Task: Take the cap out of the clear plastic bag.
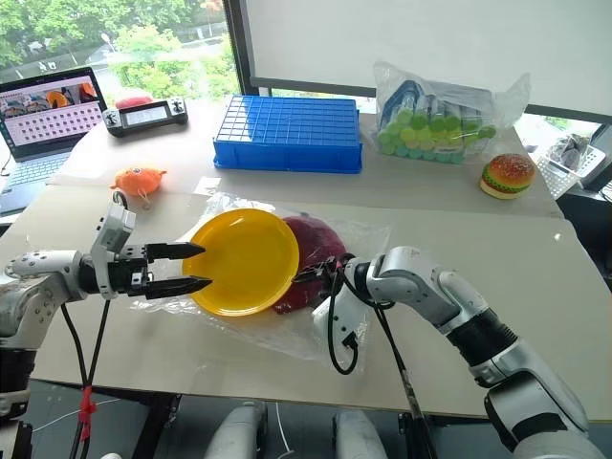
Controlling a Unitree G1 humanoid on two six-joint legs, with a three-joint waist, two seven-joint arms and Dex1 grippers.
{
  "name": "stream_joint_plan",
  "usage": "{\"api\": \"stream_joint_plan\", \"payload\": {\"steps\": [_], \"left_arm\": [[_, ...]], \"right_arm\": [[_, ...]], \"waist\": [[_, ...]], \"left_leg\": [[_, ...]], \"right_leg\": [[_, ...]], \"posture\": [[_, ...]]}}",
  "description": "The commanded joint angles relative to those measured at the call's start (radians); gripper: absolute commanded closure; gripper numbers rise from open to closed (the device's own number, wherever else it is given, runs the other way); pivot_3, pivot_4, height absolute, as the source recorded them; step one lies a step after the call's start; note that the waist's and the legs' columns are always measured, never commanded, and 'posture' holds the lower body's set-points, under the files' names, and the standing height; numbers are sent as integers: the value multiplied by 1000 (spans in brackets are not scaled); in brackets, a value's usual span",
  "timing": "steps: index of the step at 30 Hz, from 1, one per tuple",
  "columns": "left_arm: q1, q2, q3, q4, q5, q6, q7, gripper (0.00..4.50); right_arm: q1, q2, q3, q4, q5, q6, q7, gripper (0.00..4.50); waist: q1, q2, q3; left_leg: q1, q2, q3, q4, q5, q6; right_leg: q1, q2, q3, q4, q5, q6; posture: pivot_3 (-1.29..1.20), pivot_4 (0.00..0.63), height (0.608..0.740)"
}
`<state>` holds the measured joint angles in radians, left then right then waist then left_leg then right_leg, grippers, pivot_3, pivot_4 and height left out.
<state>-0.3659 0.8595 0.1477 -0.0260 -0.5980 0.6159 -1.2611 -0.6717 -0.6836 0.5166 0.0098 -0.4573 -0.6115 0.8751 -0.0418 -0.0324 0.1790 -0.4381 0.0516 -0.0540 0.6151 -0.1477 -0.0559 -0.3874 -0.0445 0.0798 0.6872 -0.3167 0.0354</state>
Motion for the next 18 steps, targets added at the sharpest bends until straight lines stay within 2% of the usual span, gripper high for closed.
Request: {"api": "stream_joint_plan", "payload": {"steps": [1, 7, 10, 18], "left_arm": [[6, 15, 34, -35, -21, 0, 6, 0], [10, 23, 34, -23, -9, -13, 0, 0], [-2, 22, 27, -18, -8, -12, -2, 0], [-13, 11, 19, -23, -9, -9, 7, 0]], "right_arm": [[-38, 6, -44, -2, -33, -7, -39, 28], [-71, 3, -76, -6, -74, 5, -77, 28], [-89, 22, -44, 11, -111, -34, -95, 28], [-142, 110, 35, 109, -323, -95, -238, 28]], "waist": [[-1, 0, 0], [-1, 0, 0], [-1, 0, 0], [-2, 0, 0]], "left_leg": [[0, 0, 0, 0, 0, 0], [0, 0, 0, 0, 0, 0], [0, 0, 0, 0, 0, 0], [0, 0, 0, 0, 0, 0]], "right_leg": [[0, 0, 0, 0, 0, 0], [0, 0, 0, 0, 0, 0], [0, 0, 0, 0, 0, 0], [-1, 0, 0, 1, 0, 0]], "posture": [[0, 150, 729], [0, 150, 729], [0, 150, 729], [0, 150, 729]]}}
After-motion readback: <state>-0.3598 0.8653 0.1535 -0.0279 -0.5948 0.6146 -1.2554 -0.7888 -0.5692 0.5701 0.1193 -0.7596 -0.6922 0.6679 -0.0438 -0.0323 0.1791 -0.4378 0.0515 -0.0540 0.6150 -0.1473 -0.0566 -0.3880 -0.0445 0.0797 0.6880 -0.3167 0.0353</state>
